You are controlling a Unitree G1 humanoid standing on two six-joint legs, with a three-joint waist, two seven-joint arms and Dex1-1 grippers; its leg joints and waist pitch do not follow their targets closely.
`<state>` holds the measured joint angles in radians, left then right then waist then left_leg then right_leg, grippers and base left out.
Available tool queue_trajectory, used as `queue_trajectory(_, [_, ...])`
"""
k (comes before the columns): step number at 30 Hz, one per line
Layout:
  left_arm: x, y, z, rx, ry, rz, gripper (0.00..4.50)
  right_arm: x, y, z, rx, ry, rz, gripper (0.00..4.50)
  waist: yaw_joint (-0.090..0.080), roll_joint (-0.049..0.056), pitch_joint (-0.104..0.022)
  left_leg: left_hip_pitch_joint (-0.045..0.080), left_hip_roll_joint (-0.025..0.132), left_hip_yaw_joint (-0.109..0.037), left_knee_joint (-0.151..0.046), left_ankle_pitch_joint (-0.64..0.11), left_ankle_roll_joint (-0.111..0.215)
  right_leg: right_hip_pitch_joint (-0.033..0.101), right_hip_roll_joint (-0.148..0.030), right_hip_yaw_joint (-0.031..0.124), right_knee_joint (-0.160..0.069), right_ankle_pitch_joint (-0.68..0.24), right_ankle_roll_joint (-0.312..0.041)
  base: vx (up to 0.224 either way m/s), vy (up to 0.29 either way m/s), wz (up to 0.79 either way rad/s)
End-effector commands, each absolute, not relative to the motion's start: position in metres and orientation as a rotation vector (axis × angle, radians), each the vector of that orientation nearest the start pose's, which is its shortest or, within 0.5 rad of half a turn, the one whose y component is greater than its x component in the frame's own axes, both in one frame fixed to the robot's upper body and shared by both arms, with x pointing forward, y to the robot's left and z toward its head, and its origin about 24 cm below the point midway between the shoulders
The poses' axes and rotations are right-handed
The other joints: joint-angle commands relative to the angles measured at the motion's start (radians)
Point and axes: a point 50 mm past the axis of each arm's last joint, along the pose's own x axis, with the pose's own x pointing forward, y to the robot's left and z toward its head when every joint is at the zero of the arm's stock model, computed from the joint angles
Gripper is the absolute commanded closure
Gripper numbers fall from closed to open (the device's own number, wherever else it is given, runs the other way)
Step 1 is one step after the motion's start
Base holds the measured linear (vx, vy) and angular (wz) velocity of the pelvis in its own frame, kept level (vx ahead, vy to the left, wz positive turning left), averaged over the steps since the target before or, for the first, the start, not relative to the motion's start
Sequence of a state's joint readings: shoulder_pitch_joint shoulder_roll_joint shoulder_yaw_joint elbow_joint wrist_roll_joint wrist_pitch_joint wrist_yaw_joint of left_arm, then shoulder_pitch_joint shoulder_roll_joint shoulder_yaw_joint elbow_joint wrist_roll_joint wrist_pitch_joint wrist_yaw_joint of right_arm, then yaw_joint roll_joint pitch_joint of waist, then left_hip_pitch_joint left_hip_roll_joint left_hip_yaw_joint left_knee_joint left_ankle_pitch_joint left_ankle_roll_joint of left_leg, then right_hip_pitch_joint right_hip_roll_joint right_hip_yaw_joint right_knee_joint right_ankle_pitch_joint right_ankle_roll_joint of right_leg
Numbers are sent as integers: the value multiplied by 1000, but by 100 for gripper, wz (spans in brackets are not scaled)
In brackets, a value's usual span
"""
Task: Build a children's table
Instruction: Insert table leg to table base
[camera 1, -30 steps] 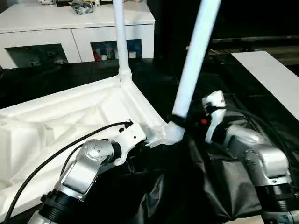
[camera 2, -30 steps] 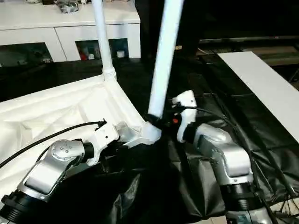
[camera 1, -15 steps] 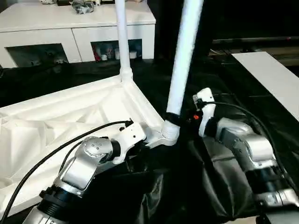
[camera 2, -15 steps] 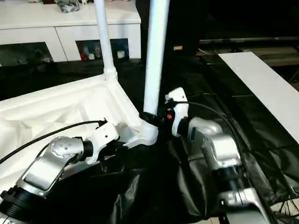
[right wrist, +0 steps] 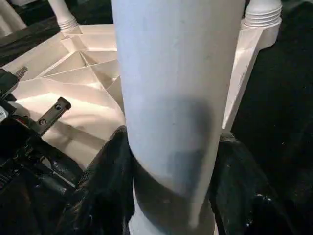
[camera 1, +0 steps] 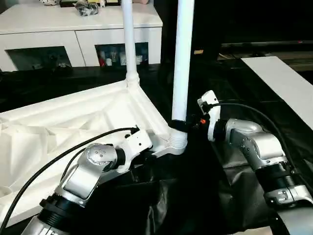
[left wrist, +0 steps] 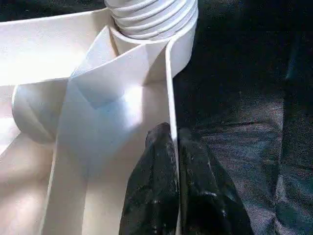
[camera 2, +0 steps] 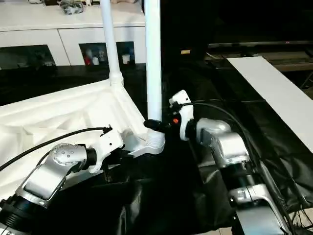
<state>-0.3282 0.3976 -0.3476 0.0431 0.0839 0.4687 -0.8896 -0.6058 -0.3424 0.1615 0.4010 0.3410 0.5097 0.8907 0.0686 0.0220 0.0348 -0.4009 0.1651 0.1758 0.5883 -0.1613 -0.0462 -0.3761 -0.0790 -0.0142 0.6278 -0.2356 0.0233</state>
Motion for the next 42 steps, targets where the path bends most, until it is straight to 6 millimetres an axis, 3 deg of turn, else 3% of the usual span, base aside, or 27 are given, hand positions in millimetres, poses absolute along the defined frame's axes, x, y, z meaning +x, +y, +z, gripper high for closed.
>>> queue_trajectory(1, [270, 121, 38, 496, 542, -1111, 450, 325, -137, 59, 33, 560, 1001, 266, -5, -8, -42, 29, 56, -20, -79, -285, 12, 14, -52, 26, -85, -147, -221, 0, 0, 0])
queue_trajectory(9, [271, 122, 39, 490, 530, -1097, 450, 331, -139, 56, 90, 509, 926, 266, -7, -6, -41, 31, 57, -20, -82, -312, 1, 12, -55, 26, -89, -189, -221, 0, 0, 0])
queue_trajectory(13, [271, 124, 40, 484, 522, -1083, 450, 324, -148, 49, 177, 449, 860, 266, -7, -5, -40, 31, 58, -21, -85, -321, -4, 10, -54, 28, -91, -189, -209, 0, 0, 0])
queue_trajectory(14, [271, 125, 40, 485, 521, -1081, 450, 322, -148, 49, 188, 437, 853, 266, -6, 1, -42, 32, 58, -22, -86, -324, -6, 10, -54, 28, -90, -184, -209, 0, 0, 0])
queue_trajectory(19, [273, 125, 41, 476, 512, -1067, 450, 308, -150, 40, 213, 378, 821, 266, -5, -3, -41, 32, 58, -20, -87, -323, -2, 8, -53, 28, -94, -178, -203, 0, 0, 0])
queue_trajectory(21, [274, 126, 41, 476, 509, -1065, 450, 299, -148, 33, 214, 357, 796, 266, -3, 15, -42, 33, 58, -23, -90, -338, -13, 8, -53, 28, -94, -177, -193, 0, 0, 0])
queue_trajectory(25, [275, 125, 41, 475, 507, -1063, 450, 290, -145, 27, 219, 341, 772, 266, -4, 9, -42, 33, 57, -23, -93, -352, -11, 8, -52, 27, -99, -195, -186, 0, 0, 0])
queue_trajectory(26, [276, 125, 42, 476, 506, -1063, 450, 286, -143, 26, 210, 334, 771, 266, -1, 21, -41, 35, 58, -24, -94, -359, -14, 5, -55, 29, -102, -214, -180, 0, 0, 0])
queue_trajectory(27, [276, 126, 42, 480, 506, -1066, 450, 283, -140, 25, 195, 333, 777, 266, -1, 22, -43, 38, 58, -24, -96, -366, -19, 6, -53, 29, -103, -216, -174, 0, 0, 0])
queue_trajectory(29, [277, 126, 42, 484, 504, -1065, 450, 279, -136, 26, 160, 327, 790, 266, 0, 17, -45, 38, 59, -23, -97, -355, -19, 6, -51, 29, -104, -199, -167, 0, 0, 0])
queue_trajectory(32, [277, 126, 43, 486, 503, -1067, 450, 274, -130, 27, 78, 336, 848, 266, 3, 18, -48, 34, 58, -24, -97, -325, -14, 12, -51, 27, -99, -163, -165, 0, 0, 0])
queue_trajectory(33, [277, 126, 43, 489, 504, -1067, 450, 273, -126, 27, 11, 362, 894, 266, 2, 10, -49, 33, 59, -23, -96, -318, -11, 13, -50, 26, -100, -157, -166, 0, 0, 0])
queue_trajectory(35, [277, 126, 43, 494, 503, -1068, 450, 272, -125, 26, -27, 382, 918, 266, 3, 15, -47, 31, 58, -22, -95, -308, -6, 13, -50, 26, -98, -152, -166, 0, 0, 0])
queue_trajectory(36, [277, 126, 43, 493, 503, -1067, 450, 271, -124, 26, -55, 404, 946, 266, 2, 8, -45, 32, 57, -21, -96, -321, -7, 12, -53, 28, -101, -194, -159, 0, 0, 0])
queue_trajectory(38, [277, 126, 43, 493, 502, -1066, 450, 270, -123, 24, -91, 430, 979, 266, 0, 11, -39, 35, 57, -21, -99, -367, -15, 6, -55, 30, -110, -267, -152, 0, 0, 0])
queue_trajectory(39, [277, 126, 43, 492, 501, -1064, 450, 269, -123, 23, -126, 461, 1015, 267, -5, -3, -35, 40, 58, -24, -101, -420, -28, 6, -55, 30, -117, -346, -142, 0, 0, 0])
queue_trajectory(40, [277, 126, 43, 491, 501, -1063, 450, 267, -123, 22, -155, 482, 1041, 267, -4, 2, -33, 46, 57, -27, -102, -456, -38, 2, -58, 32, -121, -408, -129, 0, 0, 0])
queue_trajectory(42, [277, 127, 43, 492, 502, -1062, 450, 266, -123, 21, -165, 510, 1064, 267, -8, 2, -37, 48, 59, -30, -105, -462, -46, 0, -56, 35, -122, -397, -120, 0, 0, 0])
